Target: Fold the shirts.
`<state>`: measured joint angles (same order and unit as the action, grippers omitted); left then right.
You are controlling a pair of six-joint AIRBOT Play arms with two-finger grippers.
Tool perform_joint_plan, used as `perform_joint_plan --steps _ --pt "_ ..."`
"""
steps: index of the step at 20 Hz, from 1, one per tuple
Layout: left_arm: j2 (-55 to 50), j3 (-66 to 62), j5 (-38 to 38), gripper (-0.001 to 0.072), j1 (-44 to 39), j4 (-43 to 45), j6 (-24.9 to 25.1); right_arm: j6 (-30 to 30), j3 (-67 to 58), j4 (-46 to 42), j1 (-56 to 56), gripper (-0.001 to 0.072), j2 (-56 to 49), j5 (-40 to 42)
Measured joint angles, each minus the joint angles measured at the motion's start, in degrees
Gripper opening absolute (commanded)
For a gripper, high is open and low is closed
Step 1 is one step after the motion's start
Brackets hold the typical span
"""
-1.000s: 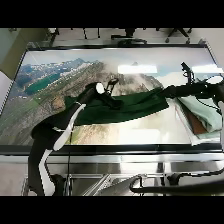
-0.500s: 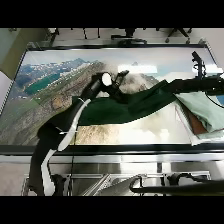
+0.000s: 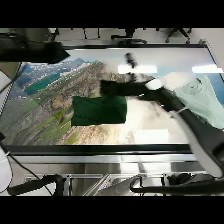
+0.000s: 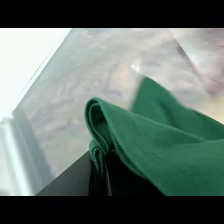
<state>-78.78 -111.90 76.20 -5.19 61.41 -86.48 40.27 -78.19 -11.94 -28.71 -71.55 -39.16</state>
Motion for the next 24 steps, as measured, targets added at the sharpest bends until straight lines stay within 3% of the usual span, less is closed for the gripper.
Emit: perform_joint_plan --steps 1,2,3,4,6,8,10,12,15,17,18,20,24 --pt "2.1 0.2 0.4 0.0013 2.0 0.0 0.6 -5.6 -1.4 4.4 -5.8 0.0033 -3.8 7.5" --pt "3.5 0.3 0.9 0.0013 3.5 0.0 1.1 -11.0 -3.5 8.5 -10.5 0.0154 -7.7 13.4" --pt "4.6 0.3 1.2 0.0014 4.7 0.0 1.5 -16.3 -6.3 12.1 -14.6 0.0494 -12.0 18.0" --pt "5.4 0.4 1.3 0.0013 5.6 0.0 1.9 -20.0 -8.8 14.5 -17.3 0.0627 -15.4 20.5" --pt "6.4 0.5 2.2 0.0013 6.7 -0.1 2.9 -25.2 -13.0 17.7 -20.7 0.0455 -20.0 22.0" --pt "6.6 0.5 2.7 0.0014 7.2 -0.1 3.6 -26.9 -15.1 17.7 -21.3 0.0457 -21.6 22.5" --pt "6.4 0.5 3.0 0.0013 7.5 -0.1 3.9 -24.2 -16.3 13.2 -19.6 0.0456 -21.4 21.0" --pt "6.0 0.5 3.4 0.0013 7.6 -0.1 4.1 -14.6 -16.8 4.2 -16.1 0.0457 -20.1 15.9" --pt "5.3 0.5 4.0 0.0013 7.4 -0.1 4.3 6.6 -17.2 -14.9 -7.3 0.0469 -17.6 3.9" --pt "5.1 0.5 4.5 0.0014 7.3 -0.1 4.4 19.1 -17.3 -26.7 -0.2 0.0648 -16.4 -6.3" --pt "5.0 0.5 4.6 0.0014 7.3 -0.1 4.4 23.8 -17.3 -31.0 3.2 0.0640 -16.2 -10.6" --pt "4.9 0.5 4.9 0.0014 7.3 -0.1 4.4 30.9 -17.4 -36.4 9.6 0.0639 -16.4 -18.2" --pt "4.9 0.5 4.9 0.0014 7.3 -0.1 4.4 36.3 -17.4 -38.6 14.2 0.0639 -19.3 -26.4"
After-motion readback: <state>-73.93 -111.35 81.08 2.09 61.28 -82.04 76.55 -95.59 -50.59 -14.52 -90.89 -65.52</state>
